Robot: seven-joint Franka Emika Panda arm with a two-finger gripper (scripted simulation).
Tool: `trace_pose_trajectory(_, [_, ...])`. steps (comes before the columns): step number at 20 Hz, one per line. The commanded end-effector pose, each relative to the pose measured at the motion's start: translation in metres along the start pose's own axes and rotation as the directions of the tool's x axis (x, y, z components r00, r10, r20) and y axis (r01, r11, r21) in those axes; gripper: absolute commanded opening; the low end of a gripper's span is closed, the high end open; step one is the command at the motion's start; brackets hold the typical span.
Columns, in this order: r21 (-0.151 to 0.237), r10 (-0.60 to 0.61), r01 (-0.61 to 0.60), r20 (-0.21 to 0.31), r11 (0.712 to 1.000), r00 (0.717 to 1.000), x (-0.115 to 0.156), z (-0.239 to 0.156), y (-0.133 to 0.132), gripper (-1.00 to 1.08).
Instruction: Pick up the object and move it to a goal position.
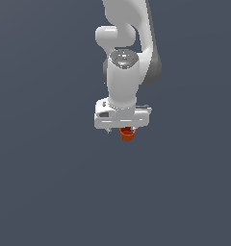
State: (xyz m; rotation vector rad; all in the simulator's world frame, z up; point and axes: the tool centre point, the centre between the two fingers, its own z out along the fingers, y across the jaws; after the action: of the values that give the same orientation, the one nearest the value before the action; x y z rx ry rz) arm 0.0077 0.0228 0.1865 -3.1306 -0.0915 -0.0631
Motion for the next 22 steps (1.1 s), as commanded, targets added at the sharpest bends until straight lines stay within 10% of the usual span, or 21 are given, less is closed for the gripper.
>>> trace_pose_trajectory(1, [0.0,0.0,0.0,0.0,1.0,1.0,0.0,0.0,0.0,0.28])
trace_pose_trajectory(14, [0.0,0.034,-0.034,0.032,0.999,0.999,-0.009,0.011,0.016,0.28])
trace_pose_trajectory(22, [0.02,0.049,-0.053,0.176,0.998,0.983,-0.045,0.049,0.006,0.28])
